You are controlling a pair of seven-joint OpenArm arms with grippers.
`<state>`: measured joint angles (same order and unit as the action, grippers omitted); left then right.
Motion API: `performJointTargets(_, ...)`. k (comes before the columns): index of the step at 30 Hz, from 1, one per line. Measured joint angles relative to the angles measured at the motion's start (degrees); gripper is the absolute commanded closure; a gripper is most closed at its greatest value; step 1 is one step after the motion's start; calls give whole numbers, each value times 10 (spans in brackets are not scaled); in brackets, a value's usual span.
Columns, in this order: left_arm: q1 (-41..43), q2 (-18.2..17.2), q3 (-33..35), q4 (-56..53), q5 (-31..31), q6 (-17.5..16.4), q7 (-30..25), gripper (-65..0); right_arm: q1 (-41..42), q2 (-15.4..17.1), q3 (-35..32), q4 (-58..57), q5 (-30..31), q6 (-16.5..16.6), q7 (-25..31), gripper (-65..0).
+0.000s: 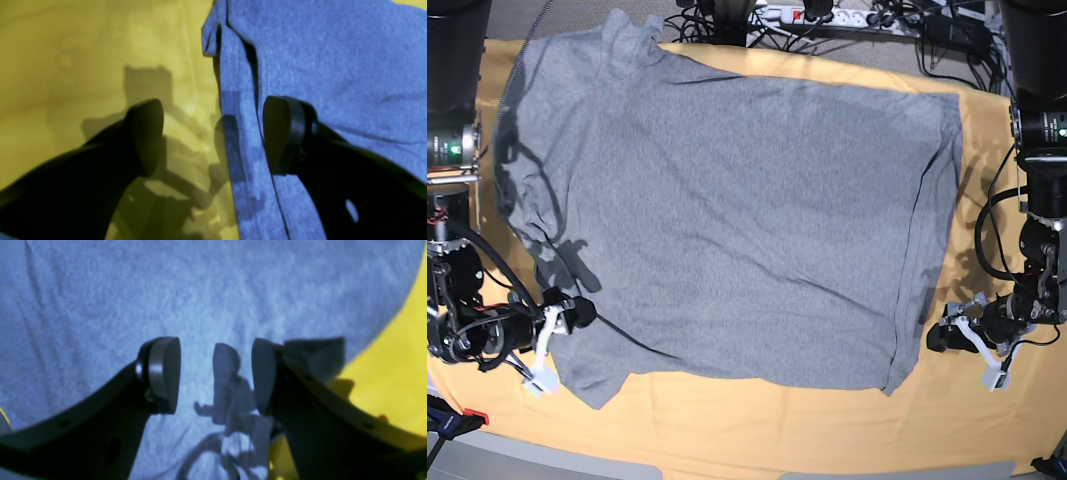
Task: Layout the t-shirt on the table in an organized manner, then fold the t-shirt properly
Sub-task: 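Regrasp the hem side with the right gripper and tug it outward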
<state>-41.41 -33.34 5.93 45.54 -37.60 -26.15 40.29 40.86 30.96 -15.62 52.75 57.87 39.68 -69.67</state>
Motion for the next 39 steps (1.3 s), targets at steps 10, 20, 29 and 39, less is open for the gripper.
performJointTargets(10,0,0,0,0,-14,0,0,-470,-50,3,0,0,-4,0,17,-222)
performJointTargets(20,0,0,0,0,-14,0,3,-470,-19,3,13,0,-45,0,35,-388)
performJointTargets(29,0,0,0,0,-14,0,3,-470,-58,2,14,0,-174,0,151,-401)
performJointTargets(39,0,0,0,0,-14,0,3,-470,-64,2,14,0,-176,0,168,0)
